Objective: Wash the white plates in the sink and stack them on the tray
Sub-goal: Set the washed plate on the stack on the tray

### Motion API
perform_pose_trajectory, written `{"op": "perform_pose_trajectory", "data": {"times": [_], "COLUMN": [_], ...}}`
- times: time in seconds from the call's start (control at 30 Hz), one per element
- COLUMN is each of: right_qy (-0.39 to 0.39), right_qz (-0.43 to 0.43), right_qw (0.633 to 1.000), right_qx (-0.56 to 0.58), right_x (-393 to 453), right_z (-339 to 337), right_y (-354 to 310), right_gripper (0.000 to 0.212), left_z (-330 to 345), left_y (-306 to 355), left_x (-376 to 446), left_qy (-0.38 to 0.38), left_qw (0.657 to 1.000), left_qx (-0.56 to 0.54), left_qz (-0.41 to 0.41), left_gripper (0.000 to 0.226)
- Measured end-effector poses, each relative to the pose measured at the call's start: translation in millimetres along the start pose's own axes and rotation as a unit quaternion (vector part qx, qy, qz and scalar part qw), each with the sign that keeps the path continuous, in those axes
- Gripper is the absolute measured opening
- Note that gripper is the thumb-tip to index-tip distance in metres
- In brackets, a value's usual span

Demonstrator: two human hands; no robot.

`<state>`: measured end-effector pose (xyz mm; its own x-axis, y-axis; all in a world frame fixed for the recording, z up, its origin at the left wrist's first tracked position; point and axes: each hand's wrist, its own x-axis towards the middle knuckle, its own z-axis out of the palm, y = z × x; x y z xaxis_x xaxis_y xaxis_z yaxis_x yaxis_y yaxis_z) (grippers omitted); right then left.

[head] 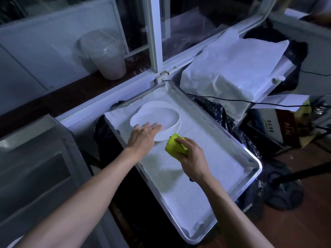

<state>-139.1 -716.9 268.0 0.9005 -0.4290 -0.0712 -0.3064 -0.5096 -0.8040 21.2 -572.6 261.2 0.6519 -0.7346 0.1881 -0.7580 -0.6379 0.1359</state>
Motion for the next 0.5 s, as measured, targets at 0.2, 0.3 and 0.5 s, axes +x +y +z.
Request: {"op": "perform_pose_trajectory", "data": {"times": [0.2,0.3,0.5], "right_qy": [-0.011,-0.017,-0.031], "right_qz": [0.001,0.003,0.014], "right_qw": [1.000,1.000,0.999], "right_qx": [-0.002,0.000,-0.003], "right_x": [7,8,6], "right_z": [3,6,13], "right_y": [12,16,22], "right_gripper": [0.053,0.053,0.051], "left_z": [17,29,45], "left_y": [-5,-8,-13], "left_x": [11,11,2], "left_qy": [-0.107,-0.161,-0.203], "left_qw": [0.993,0.982,0.973], "left_qx": [0.053,0.095,0.108], "left_qz": [-0.004,-0.002,0.007], "left_gripper": [0.061,0.065,0.062]}}
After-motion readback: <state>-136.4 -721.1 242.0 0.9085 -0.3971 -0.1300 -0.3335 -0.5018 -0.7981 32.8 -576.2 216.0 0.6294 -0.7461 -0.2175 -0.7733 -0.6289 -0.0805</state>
